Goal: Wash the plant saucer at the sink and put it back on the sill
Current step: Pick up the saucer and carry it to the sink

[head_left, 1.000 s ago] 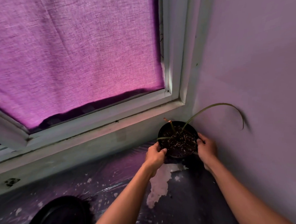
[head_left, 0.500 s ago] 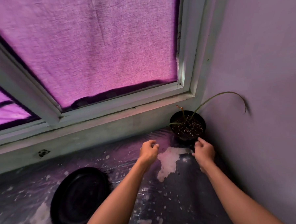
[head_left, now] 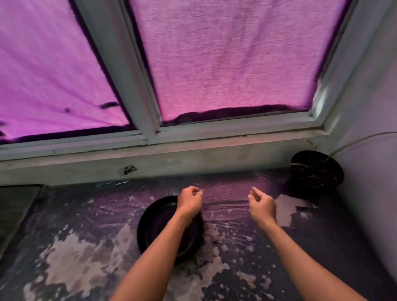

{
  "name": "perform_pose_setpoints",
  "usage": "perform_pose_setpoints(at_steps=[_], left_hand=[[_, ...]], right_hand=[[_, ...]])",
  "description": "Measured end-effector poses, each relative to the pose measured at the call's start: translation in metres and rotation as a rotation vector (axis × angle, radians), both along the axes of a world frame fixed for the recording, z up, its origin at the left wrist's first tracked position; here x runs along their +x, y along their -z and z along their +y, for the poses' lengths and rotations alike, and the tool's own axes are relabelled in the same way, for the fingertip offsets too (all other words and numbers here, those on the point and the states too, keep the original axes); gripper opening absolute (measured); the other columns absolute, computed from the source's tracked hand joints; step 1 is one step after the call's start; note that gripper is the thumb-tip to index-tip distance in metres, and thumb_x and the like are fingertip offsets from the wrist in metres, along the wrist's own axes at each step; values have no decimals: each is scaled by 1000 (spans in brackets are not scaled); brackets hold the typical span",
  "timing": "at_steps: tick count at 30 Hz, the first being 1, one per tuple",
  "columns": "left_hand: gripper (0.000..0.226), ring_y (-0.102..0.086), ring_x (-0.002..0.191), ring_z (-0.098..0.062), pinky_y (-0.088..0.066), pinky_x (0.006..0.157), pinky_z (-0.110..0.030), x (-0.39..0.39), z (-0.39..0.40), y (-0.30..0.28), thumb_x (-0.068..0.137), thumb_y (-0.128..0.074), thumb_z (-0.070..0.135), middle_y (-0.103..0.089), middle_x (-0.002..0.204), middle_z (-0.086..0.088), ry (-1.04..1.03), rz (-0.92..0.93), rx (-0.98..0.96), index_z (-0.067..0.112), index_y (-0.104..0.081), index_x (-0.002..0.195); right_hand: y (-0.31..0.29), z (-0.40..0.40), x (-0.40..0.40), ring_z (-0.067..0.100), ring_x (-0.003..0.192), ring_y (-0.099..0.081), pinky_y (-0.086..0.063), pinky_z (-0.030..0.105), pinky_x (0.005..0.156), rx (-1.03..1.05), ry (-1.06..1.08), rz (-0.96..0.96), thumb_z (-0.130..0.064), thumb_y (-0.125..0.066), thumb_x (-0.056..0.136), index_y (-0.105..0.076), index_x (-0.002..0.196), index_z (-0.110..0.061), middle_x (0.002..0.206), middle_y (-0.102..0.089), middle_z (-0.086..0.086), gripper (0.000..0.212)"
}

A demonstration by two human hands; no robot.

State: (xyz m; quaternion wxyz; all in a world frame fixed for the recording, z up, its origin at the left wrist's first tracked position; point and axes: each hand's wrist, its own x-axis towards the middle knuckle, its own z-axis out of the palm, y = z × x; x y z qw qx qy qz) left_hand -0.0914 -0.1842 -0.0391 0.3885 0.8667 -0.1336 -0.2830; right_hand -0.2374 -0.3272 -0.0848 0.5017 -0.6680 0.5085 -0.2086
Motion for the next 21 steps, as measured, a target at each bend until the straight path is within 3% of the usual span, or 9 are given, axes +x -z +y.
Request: perform_pose_setpoints(at_steps=[2,5,10,14,15,18,21], left_hand=[[29,-61,112,-26,-44,89,-26,21,28,5,96,-55,20,-68,121,-10,-37,-8,37,8,-65,121],[31,-62,104,-26,-47,86,-29,47,68,19,96,-51,13,-66,122,-12,-99,5,88,9,-62,125],[47,-53,125,-33,-44,101,-38,74,127,46,92,-45,5,-57,137,-15,-121,-25,239,10,-52,137],[59,-46,132,-35,-42,107,-43,84,160,68,90,-44,2,-48,146,-14,-107,3,260,12,-39,147],[59,-47,131,-35,-42,106,-41,84,165,72,90,-44,0,-49,146,-15,-116,34,240,10,-37,148],[44,-57,117,-37,-47,96,-40,81,176,84,89,-43,1,-59,130,-21,-114,95,232,3,-50,133],[36,-64,99,-35,-55,84,-41,82,182,92,83,-43,-3,-69,109,-19,-98,84,185,1,-63,113]], right_hand=[[-1,23,19,24,115,-62,-46,30,99,-21,-61,15,-12,-60,92,-58,129,-2,127,-63,12,38],[4,56,40,23,116,-61,-43,25,95,0,-122,49,-10,-60,92,-57,130,0,128,-62,13,39],[34,107,61,27,120,-58,-43,33,100,102,-171,218,-16,-60,92,-55,132,-2,129,-63,13,43],[57,139,67,32,105,-62,-48,40,89,194,-105,303,-15,-60,90,-64,115,-1,110,-69,14,29],[61,144,67,33,102,-62,-49,48,88,223,-106,314,-14,-59,91,-64,114,-3,110,-69,13,26],[68,152,68,31,100,-62,-54,50,89,341,-68,267,-4,-56,93,-56,126,-6,120,-63,13,33],[72,155,66,27,94,-61,-56,52,84,372,-31,240,1,-55,92,-53,128,-9,113,-61,9,38]])
